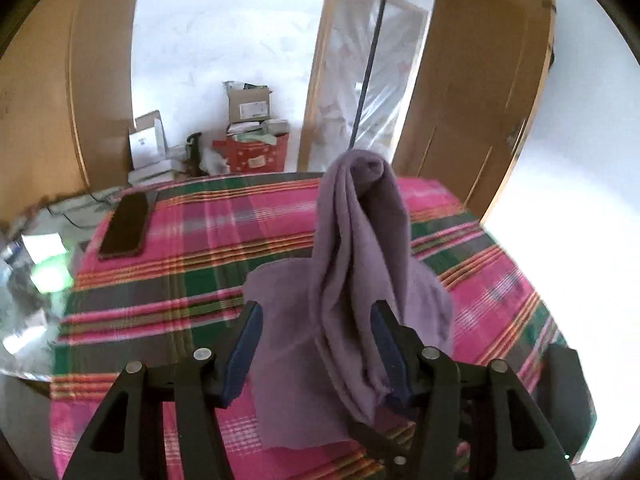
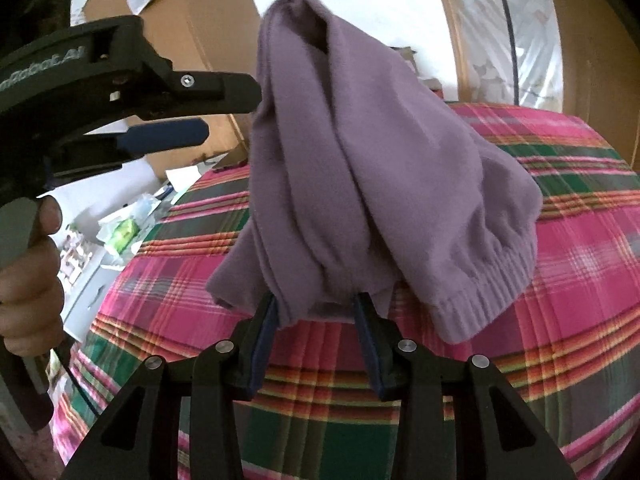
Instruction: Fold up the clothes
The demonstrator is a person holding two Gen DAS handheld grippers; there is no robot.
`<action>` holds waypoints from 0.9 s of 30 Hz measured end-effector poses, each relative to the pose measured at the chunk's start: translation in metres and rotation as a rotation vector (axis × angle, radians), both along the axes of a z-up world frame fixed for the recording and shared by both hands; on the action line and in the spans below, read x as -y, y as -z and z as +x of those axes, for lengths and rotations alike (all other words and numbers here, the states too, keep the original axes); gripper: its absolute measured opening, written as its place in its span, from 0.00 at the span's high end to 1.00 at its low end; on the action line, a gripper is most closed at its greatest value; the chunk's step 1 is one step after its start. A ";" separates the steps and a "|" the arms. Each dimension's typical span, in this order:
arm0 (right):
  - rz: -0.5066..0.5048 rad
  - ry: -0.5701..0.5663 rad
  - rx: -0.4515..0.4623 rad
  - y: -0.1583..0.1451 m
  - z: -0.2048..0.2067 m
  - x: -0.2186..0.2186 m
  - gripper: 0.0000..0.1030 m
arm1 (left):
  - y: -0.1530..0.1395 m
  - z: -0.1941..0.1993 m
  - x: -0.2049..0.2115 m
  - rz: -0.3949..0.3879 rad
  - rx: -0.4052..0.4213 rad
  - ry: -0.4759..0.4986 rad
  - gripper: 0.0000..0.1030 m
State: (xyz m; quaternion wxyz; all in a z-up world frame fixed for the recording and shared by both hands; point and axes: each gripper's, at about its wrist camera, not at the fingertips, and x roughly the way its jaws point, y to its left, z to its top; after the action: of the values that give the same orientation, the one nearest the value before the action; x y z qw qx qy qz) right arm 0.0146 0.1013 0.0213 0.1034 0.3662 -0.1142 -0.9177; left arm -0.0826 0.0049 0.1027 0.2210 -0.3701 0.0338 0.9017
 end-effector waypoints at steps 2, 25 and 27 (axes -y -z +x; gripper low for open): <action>-0.005 -0.004 0.006 0.001 -0.001 0.002 0.60 | 0.005 -0.004 -0.004 -0.023 0.011 -0.003 0.46; -0.008 0.022 0.066 0.009 -0.033 0.003 0.70 | 0.010 -0.072 -0.025 0.062 0.108 0.001 0.92; -0.010 0.020 0.059 0.009 -0.032 0.002 0.78 | 0.008 -0.073 -0.018 0.087 0.113 -0.025 0.94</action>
State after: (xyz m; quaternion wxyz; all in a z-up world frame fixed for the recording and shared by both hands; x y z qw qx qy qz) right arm -0.0178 0.0994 0.0121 0.0927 0.3916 -0.1253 -0.9068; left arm -0.1555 0.0231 0.0946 0.2271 -0.4107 -0.0223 0.8827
